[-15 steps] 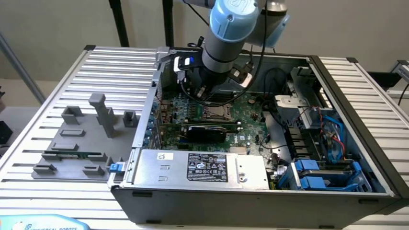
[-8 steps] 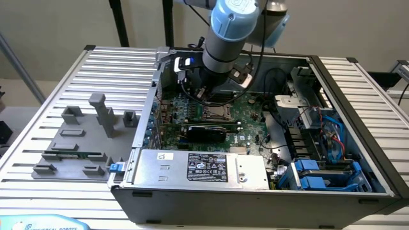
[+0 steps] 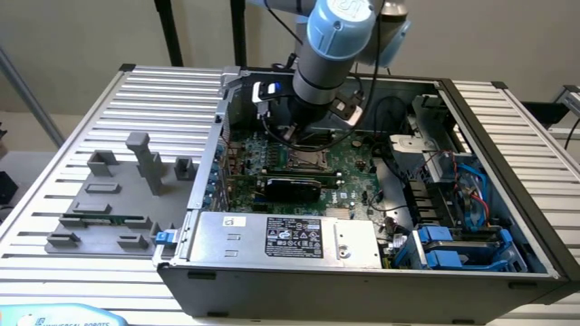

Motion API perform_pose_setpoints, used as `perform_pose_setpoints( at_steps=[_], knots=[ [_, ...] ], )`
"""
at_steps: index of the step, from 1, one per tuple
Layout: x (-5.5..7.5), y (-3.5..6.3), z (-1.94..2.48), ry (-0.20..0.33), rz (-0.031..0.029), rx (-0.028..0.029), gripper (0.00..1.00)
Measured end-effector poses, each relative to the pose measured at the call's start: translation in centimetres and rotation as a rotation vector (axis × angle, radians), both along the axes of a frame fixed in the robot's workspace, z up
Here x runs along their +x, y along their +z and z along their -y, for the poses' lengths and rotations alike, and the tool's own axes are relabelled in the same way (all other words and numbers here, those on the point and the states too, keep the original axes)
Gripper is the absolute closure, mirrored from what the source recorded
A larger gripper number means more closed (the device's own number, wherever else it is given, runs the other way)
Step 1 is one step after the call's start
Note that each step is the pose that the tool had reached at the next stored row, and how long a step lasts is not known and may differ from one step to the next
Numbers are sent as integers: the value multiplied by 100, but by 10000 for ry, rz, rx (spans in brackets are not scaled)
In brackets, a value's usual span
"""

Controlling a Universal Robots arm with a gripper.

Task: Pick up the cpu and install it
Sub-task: 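Install the first cpu locking lever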

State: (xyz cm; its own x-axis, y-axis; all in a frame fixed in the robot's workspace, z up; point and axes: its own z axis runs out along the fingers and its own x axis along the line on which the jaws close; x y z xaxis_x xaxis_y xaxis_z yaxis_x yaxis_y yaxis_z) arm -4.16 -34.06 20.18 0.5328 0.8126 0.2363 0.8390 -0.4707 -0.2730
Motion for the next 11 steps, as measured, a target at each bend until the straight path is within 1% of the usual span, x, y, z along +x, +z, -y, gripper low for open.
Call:
perform_pose_setpoints(
  at_steps=[7, 11],
  knots=[
    [100, -21, -3, 0, -89, -23, 89],
    [114, -25, -17, -1, -160, -32, 89]
  ],
)
